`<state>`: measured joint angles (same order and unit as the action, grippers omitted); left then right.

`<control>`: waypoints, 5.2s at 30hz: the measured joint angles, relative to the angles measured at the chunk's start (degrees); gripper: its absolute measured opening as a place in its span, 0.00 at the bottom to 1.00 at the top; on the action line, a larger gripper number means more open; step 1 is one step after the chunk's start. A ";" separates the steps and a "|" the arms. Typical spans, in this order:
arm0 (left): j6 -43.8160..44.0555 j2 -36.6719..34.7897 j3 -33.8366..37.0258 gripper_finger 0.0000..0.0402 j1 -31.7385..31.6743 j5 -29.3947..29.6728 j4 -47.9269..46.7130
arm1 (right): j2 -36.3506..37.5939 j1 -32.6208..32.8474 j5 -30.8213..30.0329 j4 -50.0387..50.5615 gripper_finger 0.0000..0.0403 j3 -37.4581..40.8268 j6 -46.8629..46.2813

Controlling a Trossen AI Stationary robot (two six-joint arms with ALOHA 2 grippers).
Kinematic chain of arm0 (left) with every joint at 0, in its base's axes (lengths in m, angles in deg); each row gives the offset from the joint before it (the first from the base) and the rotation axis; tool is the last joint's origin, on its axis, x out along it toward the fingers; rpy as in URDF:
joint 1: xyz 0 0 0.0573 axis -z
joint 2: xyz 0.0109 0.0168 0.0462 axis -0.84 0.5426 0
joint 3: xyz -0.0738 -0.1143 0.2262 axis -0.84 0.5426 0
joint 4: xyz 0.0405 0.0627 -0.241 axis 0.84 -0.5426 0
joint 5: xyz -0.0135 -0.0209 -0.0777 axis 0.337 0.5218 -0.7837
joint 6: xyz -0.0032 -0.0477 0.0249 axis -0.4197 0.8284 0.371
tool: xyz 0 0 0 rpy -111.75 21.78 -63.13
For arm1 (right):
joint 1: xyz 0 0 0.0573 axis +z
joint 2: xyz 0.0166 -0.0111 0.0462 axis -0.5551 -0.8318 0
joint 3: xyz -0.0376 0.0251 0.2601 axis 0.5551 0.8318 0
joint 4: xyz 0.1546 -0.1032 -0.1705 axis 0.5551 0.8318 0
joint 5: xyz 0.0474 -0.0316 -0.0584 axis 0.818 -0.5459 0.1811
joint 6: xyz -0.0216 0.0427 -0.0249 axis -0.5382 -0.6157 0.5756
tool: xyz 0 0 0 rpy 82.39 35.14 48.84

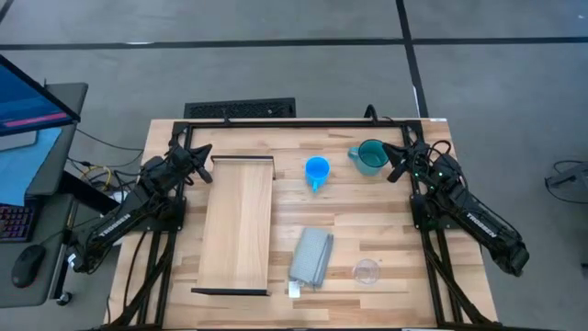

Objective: Stack small to large cups/mugs on shelf

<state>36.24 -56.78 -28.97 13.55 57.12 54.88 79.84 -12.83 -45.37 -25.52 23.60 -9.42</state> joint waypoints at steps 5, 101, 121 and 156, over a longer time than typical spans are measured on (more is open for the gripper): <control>-0.01 0.00 0.02 0.00 0.01 0.01 0.00 | 0.00 0.00 0.00 0.00 0.14 -0.01 0.00; -3.49 25.35 -36.90 0.42 5.23 -35.00 -5.37 | -0.02 0.00 -0.02 0.00 0.14 0.00 0.02; -7.61 41.17 -47.60 0.42 24.69 -30.55 -5.52 | -0.02 0.00 -0.02 -0.02 0.14 0.00 -2.01; -6.85 58.06 -52.30 0.42 39.70 -15.82 -1.27 | -0.01 0.00 0.16 -0.02 0.14 -0.01 -13.88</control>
<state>29.38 1.28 -81.27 53.25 41.29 53.60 79.83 -12.83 -45.21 -25.54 23.58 -23.30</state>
